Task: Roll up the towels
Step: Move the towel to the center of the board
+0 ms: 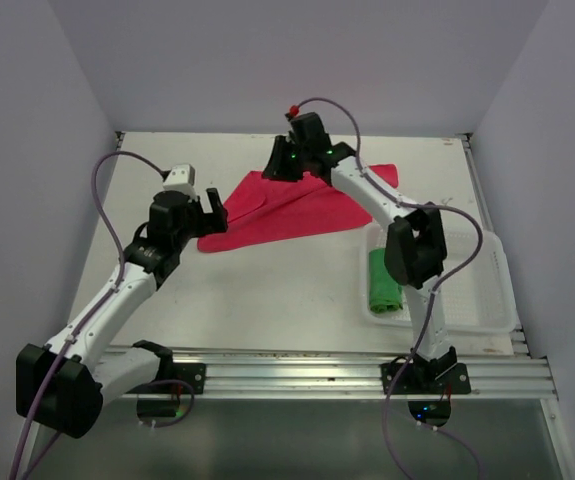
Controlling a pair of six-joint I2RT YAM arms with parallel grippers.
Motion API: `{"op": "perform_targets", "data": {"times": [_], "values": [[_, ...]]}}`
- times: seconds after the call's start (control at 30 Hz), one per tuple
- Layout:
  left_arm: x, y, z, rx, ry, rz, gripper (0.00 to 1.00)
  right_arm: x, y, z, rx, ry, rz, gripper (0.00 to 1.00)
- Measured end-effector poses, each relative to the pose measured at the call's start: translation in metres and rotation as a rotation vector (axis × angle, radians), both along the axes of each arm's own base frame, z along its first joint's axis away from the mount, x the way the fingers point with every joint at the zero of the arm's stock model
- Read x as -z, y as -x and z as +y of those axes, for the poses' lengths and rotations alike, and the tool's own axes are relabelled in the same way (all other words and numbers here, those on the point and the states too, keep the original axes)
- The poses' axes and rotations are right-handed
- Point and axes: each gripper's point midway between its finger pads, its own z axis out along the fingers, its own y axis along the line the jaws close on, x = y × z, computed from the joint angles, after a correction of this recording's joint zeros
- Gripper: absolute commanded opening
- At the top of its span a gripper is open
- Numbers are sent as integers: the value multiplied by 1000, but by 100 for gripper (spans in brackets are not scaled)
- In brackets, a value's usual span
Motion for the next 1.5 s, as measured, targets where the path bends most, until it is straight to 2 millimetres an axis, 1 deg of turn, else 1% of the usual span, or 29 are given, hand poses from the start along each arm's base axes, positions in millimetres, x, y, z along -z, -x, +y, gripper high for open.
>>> {"op": "perform_targets", "data": {"times": [0.07, 0.13, 0.2, 0.27, 0.33, 0.37, 0.4, 0.43, 0.5, 0.53, 0.57, 0.6, 0.67, 0.73, 0.77, 0.83, 0.93, 1.0, 1.1, 1.2, 1.27, 1.33, 1.5], "values": [[15, -3, -2, -2, 41, 56, 100, -30, -14, -36, 59, 6, -60, 31], [32, -2, -4, -5, 79, 103, 98, -55, -20, -62, 100, 16, -114, 31], [50, 2, -5, -11, 102, 152, 96, -75, -19, -79, 120, 32, -161, 31], [63, 3, -7, -8, 107, 189, 91, -84, -10, -87, 114, 54, -189, 30], [73, -1, -11, 5, 99, 217, 87, -82, -1, -91, 99, 82, -196, 29], [77, -5, -12, 12, 89, 232, 84, -78, 3, -94, 92, 99, -195, 28], [80, -12, -14, 21, 73, 250, 82, -72, 6, -96, 85, 116, -186, 27], [79, -23, -18, 33, 63, 254, 78, -64, 10, -99, 78, 133, -174, 26], [74, -50, -27, 62, 38, 254, 75, -48, 14, -107, 75, 161, -146, 26], [69, -67, -33, 78, 32, 246, 72, -41, 15, -111, 77, 171, -131, 26], [64, -85, -40, 94, 27, 231, 70, -33, 17, -118, 84, 183, -113, 26], [62, -97, -44, 108, 20, 228, 68, -27, 17, -124, 92, 191, -98, 26], [59, -128, -57, 141, 17, 213, 66, -17, 16, -138, 114, 204, -74, 26], [62, -151, -69, 176, 12, 216, 63, -14, 11, -149, 137, 209, -65, 26], [70, -166, -78, 199, 8, 226, 63, -15, 6, -160, 160, 208, -64, 26], [82, -168, -83, 218, -11, 262, 63, -17, 2, -170, 181, 204, -67, 26], [101, -172, -98, 252, -42, 302, 63, -18, 1, -184, 205, 197, -58, 26], [118, -167, -109, 278, -59, 339, 62, -17, 0, -191, 217, 190, -51, 26], [140, -157, -121, 305, -77, 394, 62, -12, -2, -201, 236, 192, -41, 26], [159, -149, -128, 322, -93, 443, 62, -6, -1, -208, 248, 196, -23, 26], [167, -148, -129, 319, -103, 460, 61, -3, 0, -209, 248, 196, -15, 26], [171, -150, -128, 315, -113, 464, 61, 1, 1, -209, 246, 196, -7, 26], [166, -158, -125, 303, -139, 438, 61, 2, 4, -209, 238, 190, 0, 26]]}}
